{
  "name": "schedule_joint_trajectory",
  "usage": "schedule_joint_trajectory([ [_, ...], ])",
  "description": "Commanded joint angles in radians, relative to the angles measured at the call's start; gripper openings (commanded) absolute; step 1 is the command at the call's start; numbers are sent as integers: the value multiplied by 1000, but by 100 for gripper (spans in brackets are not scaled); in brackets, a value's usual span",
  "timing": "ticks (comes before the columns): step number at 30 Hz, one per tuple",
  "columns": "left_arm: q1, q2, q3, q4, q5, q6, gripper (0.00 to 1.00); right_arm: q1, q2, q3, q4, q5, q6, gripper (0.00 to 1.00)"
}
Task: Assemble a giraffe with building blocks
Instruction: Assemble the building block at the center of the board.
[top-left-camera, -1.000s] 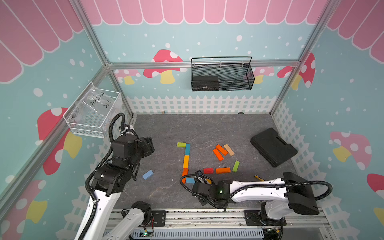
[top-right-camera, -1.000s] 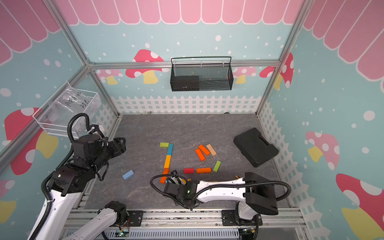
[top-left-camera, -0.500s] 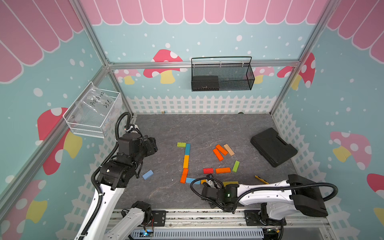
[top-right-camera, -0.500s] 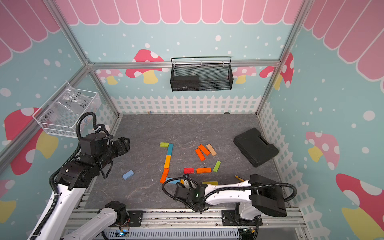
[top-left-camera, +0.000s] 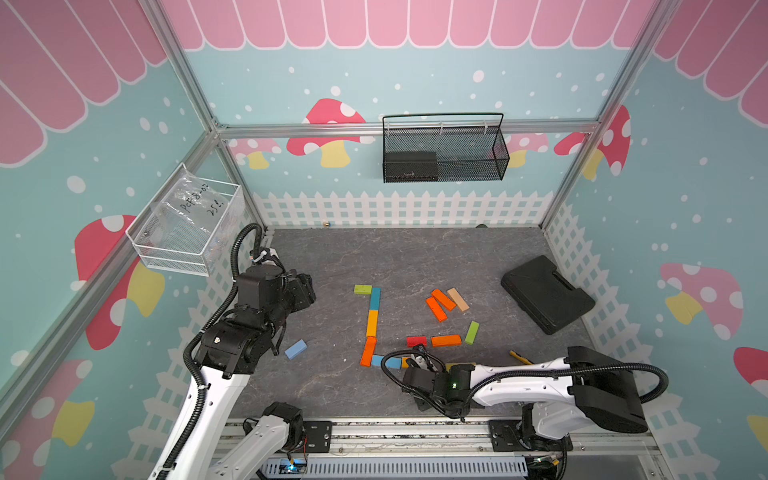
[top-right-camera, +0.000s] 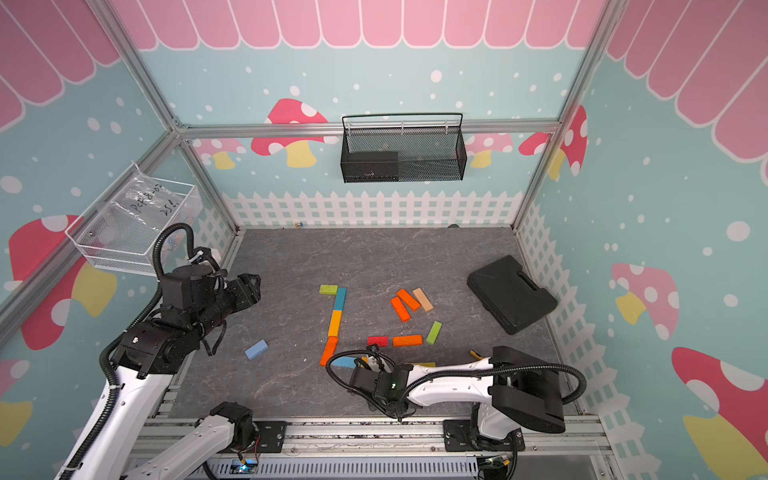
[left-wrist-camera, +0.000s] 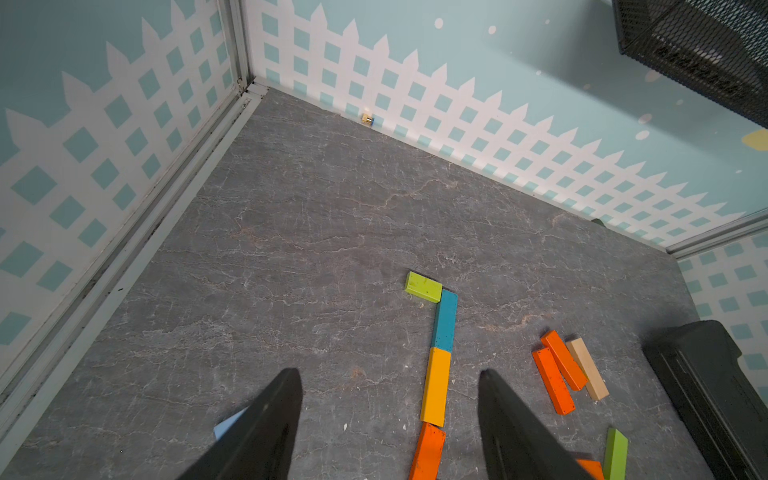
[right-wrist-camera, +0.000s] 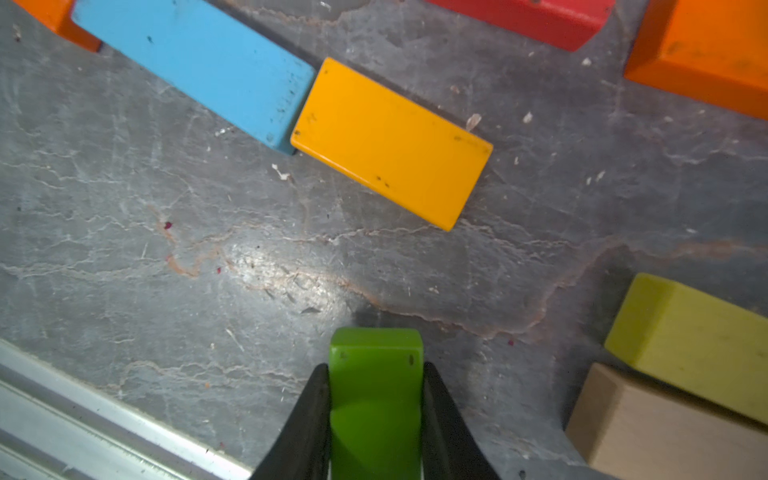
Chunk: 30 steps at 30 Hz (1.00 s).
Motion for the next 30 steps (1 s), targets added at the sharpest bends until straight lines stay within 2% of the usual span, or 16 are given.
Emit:
schedule_joint_trajectory([
  [1,-2,-3,-12,15,9,-10,70,-16,17,-17,26,9,-8,28],
  [16,-1,-6,-13,14,-1,0,70,-36,95,26,51,-3,-37,33],
  [21,-1,-11,-11,14,-7,8,70,-36,85,40,22,-5,-37,47],
  [25,1,-13,-11,14,-6,10,70,-36,53,70,-35,6,-44,53],
  [30,1,-16,-8,13,-3,11,70,-36,-4,83,-96,-5,-41,56],
])
